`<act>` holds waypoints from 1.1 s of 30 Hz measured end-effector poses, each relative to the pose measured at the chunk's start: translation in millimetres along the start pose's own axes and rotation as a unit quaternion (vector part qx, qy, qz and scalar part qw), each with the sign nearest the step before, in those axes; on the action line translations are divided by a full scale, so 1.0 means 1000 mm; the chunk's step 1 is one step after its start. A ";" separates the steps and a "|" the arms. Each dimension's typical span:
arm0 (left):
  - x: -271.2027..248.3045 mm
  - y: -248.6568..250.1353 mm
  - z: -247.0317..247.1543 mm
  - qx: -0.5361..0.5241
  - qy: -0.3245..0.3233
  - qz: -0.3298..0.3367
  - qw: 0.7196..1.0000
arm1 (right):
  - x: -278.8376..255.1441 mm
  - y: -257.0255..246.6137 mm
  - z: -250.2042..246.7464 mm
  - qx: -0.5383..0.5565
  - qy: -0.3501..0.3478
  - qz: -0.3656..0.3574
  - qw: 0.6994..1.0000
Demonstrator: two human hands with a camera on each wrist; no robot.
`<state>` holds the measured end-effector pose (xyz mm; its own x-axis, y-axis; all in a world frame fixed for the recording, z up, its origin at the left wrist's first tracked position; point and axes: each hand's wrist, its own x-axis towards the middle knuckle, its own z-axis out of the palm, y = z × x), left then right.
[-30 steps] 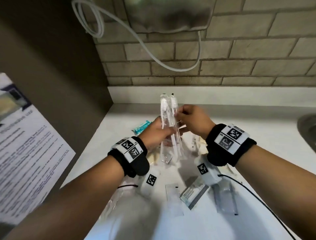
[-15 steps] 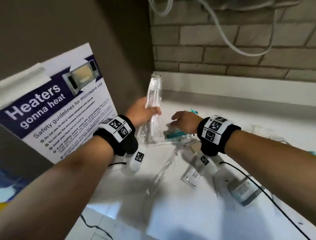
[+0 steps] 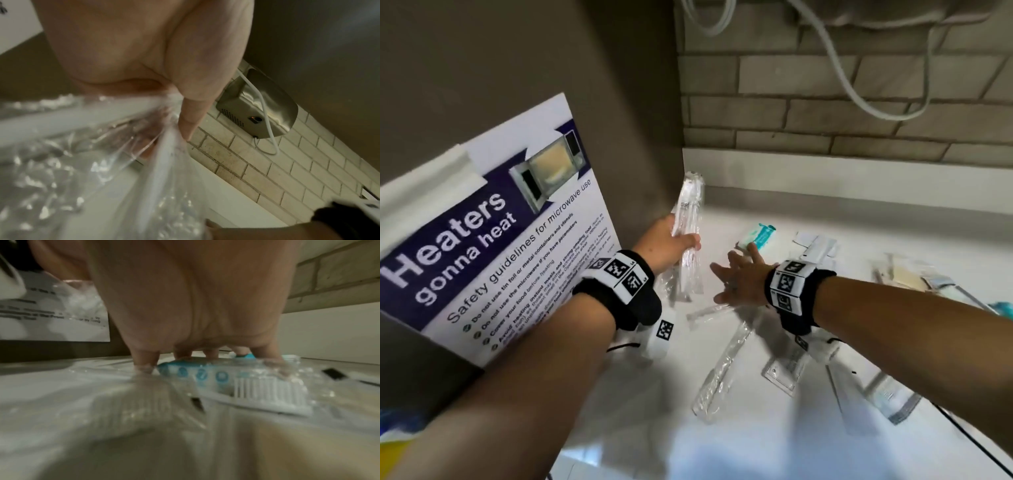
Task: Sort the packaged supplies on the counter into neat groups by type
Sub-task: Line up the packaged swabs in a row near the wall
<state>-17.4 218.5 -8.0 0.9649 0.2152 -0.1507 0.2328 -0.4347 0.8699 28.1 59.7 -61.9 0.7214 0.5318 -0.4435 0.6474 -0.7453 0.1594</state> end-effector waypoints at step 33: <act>-0.007 0.005 0.072 0.009 -0.151 0.010 0.988 | -0.121 0.025 0.030 0.044 -0.032 -0.100 0.994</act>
<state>-14.2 152.0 -36.3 0.9609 -0.0642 -0.2693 0.2126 -0.4521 0.8663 -50.6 -35.1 -31.4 0.5621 0.6481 -0.5138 0.7503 -0.6610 -0.0130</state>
